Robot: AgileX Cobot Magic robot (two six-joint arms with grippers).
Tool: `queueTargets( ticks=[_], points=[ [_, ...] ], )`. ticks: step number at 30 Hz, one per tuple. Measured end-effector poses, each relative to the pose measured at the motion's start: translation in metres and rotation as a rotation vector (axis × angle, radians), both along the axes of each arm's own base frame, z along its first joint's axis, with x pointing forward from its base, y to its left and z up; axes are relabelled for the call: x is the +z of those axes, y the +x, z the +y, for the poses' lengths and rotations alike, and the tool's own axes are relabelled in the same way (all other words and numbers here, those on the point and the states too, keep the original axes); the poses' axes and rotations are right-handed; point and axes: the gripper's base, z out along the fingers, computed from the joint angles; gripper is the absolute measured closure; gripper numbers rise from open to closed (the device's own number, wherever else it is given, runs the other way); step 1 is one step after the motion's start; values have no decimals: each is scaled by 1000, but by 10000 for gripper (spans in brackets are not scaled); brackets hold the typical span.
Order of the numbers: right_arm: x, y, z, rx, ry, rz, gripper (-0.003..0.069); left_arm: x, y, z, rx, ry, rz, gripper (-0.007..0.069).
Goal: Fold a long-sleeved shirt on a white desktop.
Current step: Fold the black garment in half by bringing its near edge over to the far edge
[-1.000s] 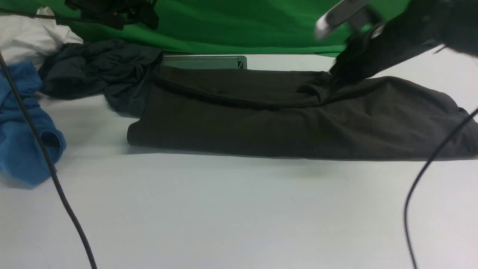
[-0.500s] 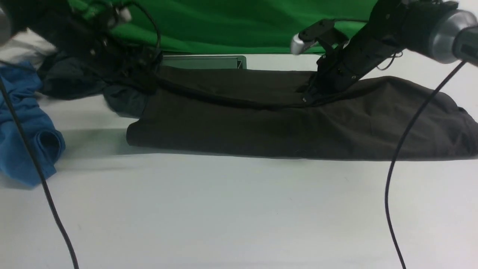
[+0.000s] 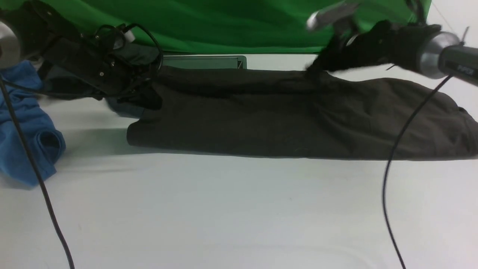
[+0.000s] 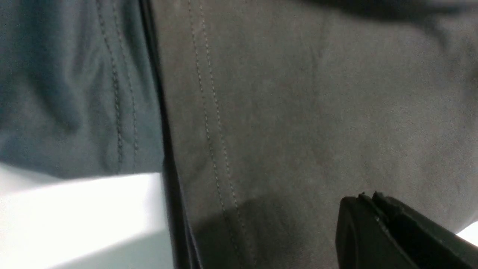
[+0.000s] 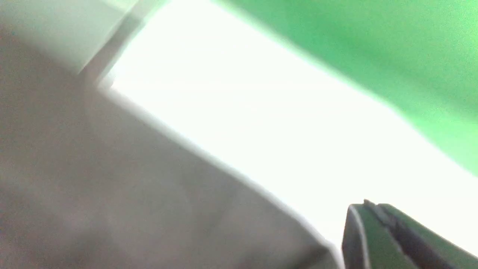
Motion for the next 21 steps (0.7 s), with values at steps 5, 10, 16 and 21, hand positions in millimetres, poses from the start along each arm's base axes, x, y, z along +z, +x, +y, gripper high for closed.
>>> queueTargets(
  ticks=[5,10,16,21],
  points=[
    [44,8,-25,-102,94,-117,610,0,-1,0,-7,-3,9,606],
    [73,-13,-17,-24,81,10,596,0,1,0,-3,-4,-12,606],
    [55,-37,28,217,8,230,594,2,4,-1,14,-24,-46,606],
    [17,-43,74,375,-37,292,632,3,6,-3,23,-33,-60,604]
  ],
)
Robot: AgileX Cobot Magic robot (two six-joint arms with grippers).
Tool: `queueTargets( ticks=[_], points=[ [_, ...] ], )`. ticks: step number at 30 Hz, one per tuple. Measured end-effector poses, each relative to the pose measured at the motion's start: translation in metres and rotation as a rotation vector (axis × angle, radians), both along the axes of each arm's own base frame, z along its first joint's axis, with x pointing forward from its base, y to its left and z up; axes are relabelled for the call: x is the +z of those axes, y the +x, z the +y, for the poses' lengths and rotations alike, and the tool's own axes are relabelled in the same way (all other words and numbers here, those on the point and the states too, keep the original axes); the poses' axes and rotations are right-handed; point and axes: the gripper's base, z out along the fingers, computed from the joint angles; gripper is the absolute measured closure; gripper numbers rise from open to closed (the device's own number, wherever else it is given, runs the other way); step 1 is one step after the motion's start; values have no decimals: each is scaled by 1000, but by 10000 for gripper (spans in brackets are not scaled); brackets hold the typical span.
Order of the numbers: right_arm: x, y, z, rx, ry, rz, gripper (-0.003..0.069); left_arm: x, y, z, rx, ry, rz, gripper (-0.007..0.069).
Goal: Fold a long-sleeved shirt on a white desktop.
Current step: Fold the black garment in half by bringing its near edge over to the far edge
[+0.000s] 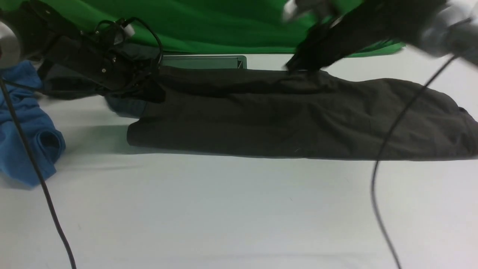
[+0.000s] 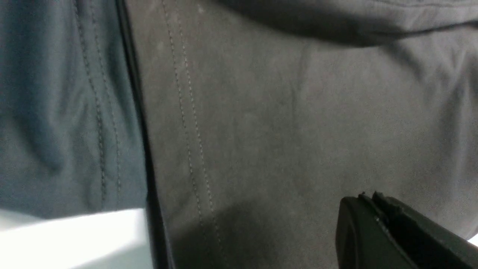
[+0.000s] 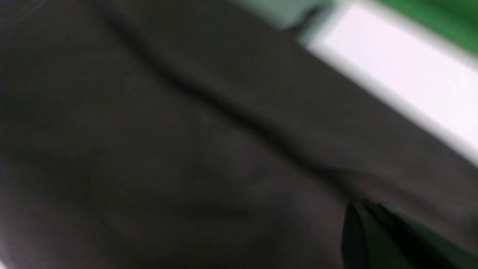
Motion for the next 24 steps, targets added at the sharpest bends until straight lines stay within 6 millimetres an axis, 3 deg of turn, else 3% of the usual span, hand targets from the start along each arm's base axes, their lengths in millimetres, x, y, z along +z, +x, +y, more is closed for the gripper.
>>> queueTargets(
  ticks=[5,11,12,16,17,18,21,22,24],
  points=[
    [-39,15,14,7,5,15,633,0,1,-1,3,6,-11,604],
    [-53,43,5,-71,24,-109,634,0,2,-1,11,12,-23,604],
    [-50,57,-6,-140,41,-202,634,0,3,-1,14,14,-28,604],
    [-33,75,-33,-272,94,-329,633,0,4,-1,21,18,-38,604],
    [-23,77,-39,-292,108,-351,632,0,4,-1,23,19,-39,604],
    [-2,77,-50,-301,122,-361,629,0,5,-1,26,22,-50,603],
    [24,70,-52,-269,124,-352,627,1,7,-2,40,25,-69,596],
    [46,60,-50,-213,110,-326,624,1,9,-5,46,34,-91,582],
    [66,47,-47,-152,97,-285,618,2,12,-10,47,49,-120,560]
  ],
)
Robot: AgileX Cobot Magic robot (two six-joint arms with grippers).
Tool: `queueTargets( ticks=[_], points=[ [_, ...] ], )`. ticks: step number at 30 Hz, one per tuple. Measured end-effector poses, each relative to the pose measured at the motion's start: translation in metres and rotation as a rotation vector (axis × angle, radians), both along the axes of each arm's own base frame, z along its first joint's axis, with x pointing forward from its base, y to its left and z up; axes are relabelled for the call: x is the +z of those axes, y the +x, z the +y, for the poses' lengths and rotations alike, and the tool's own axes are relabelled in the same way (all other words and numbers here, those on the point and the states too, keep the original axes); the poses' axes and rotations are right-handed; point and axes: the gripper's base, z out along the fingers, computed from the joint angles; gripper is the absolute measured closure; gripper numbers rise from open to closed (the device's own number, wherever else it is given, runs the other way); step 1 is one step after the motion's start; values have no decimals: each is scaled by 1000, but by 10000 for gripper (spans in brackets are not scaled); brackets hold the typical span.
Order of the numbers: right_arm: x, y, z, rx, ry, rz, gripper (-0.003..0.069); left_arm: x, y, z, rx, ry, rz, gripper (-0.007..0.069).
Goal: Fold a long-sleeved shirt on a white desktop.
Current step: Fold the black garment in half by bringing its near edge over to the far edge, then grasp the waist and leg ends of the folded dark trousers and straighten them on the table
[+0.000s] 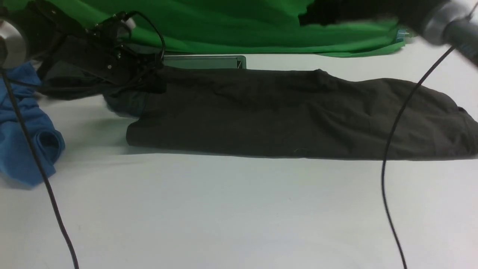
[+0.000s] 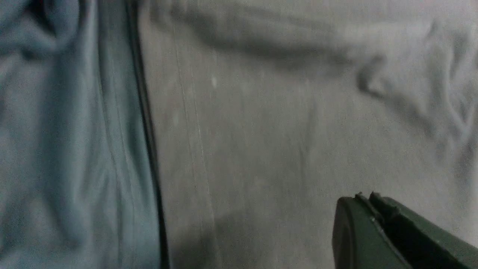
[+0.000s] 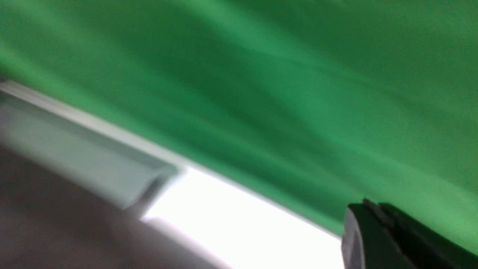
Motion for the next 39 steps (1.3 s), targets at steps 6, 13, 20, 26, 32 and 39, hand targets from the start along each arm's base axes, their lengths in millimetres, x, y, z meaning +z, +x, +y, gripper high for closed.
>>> queueTargets(
  ticks=[6,13,20,26,32,39],
  points=[
    [44,-46,-3,137,-29,184,581,5,-2,-21,-62,59,47,417],
    [65,-95,-72,-221,22,227,319,61,-22,12,11,222,192,123],
    [51,-166,-156,-602,157,286,-5,52,-68,48,193,88,310,39],
    [6,-193,-184,-759,320,448,83,-16,-88,39,323,-82,390,39],
    [-20,-196,-191,-788,340,515,66,-54,-91,32,458,-236,307,39],
    [-51,-186,-194,-766,300,595,57,-60,-85,32,484,-286,268,39]
  ],
)
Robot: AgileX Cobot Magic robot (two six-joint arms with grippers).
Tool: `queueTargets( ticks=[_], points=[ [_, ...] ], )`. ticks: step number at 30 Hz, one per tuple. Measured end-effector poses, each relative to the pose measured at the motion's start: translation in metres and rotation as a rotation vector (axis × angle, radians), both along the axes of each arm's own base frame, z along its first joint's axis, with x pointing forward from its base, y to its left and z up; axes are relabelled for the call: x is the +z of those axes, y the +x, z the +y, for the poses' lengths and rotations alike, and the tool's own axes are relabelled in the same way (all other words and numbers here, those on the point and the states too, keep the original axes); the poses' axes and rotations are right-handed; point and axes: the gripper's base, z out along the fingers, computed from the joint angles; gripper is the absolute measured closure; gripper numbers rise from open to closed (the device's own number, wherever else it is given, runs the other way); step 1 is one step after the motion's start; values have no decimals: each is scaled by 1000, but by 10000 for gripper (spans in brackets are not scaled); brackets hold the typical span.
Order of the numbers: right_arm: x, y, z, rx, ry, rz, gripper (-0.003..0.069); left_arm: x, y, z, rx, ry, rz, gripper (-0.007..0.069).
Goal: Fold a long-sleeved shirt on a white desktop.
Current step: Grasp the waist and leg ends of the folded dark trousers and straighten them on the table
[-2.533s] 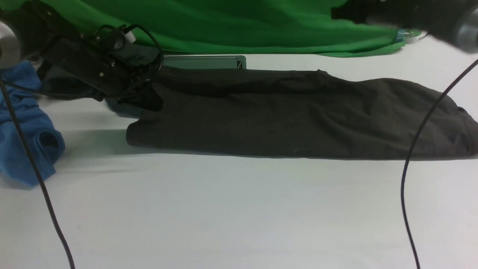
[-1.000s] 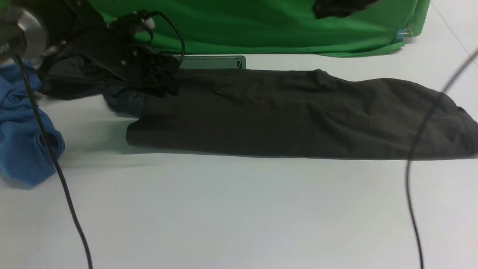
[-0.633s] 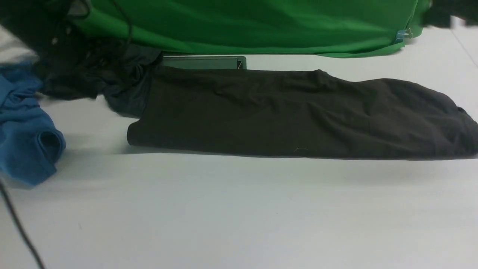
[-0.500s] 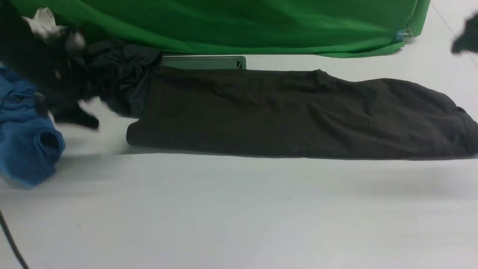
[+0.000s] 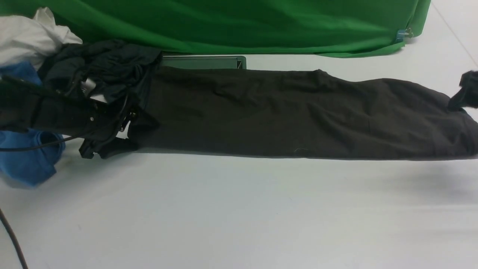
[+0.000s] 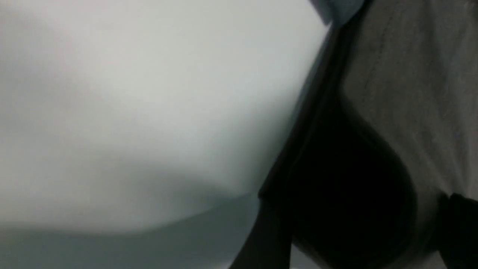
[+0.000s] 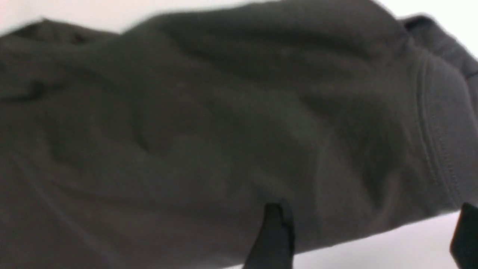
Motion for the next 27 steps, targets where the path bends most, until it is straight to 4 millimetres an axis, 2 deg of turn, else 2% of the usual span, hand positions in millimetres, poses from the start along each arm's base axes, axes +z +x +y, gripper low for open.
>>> queueTargets(
  ticks=[6,8,10,12,16,20,23,26,27],
  points=[
    [-31,6,-2,2,29,95,58,0,0,-1,-37,10,-21,41],
    [-36,6,-6,-10,36,108,58,-1,0,-1,-52,16,-27,52],
    [-38,4,-18,-43,41,117,58,-2,0,-1,-67,24,-33,90],
    [-39,-1,-35,-87,45,121,58,-3,0,-1,-78,31,-36,155],
    [-39,-13,-65,-154,46,125,58,-7,0,0,-97,50,-35,346],
    [-43,-14,-72,-158,60,114,65,-10,-1,1,-101,56,-27,556],
    [-50,-9,-69,-150,80,103,67,-11,-1,1,-101,54,-24,583],
    [-63,-4,-67,-152,106,111,68,-11,-1,1,-103,56,-25,583],
    [-73,-1,-66,-159,121,121,68,-11,-1,1,-105,59,-26,583]
  ],
)
